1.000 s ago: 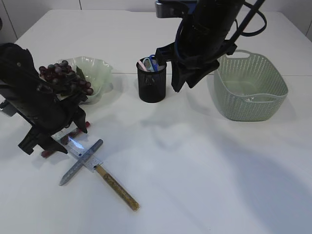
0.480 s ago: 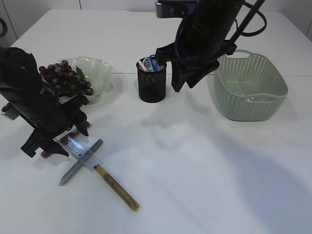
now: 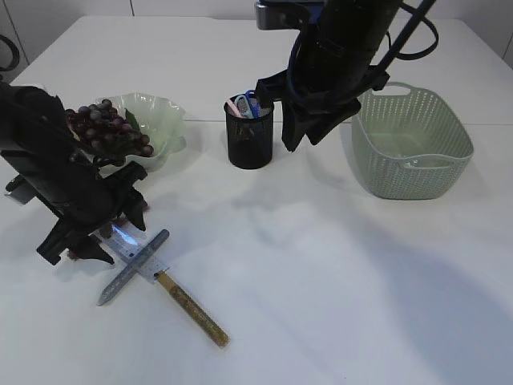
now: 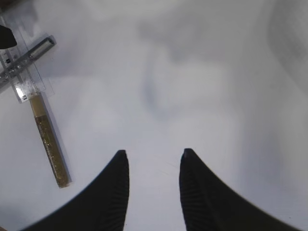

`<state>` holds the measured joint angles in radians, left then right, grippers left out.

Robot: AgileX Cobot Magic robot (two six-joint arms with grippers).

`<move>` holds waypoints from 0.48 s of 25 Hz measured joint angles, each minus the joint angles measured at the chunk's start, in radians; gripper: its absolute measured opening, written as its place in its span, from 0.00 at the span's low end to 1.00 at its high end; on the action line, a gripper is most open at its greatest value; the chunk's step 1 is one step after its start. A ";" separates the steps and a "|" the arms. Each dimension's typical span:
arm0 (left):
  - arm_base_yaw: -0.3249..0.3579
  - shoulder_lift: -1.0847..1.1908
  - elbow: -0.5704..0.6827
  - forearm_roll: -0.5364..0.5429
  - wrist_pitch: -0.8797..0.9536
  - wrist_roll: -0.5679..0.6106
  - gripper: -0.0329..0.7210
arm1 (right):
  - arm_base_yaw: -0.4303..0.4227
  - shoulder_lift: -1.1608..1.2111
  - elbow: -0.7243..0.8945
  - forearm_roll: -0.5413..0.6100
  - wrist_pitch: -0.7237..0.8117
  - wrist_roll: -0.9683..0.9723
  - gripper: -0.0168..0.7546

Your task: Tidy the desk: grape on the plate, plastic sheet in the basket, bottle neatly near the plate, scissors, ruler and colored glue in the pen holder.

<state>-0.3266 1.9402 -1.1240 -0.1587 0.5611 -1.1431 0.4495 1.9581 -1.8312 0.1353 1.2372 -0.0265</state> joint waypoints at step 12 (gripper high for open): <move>0.006 0.024 0.000 0.000 -0.005 0.000 0.66 | 0.000 0.000 0.000 0.000 0.000 -0.002 0.40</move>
<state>-0.3205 1.9644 -1.1240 -0.1587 0.5564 -1.1431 0.4495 1.9581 -1.8312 0.1353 1.2372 -0.0282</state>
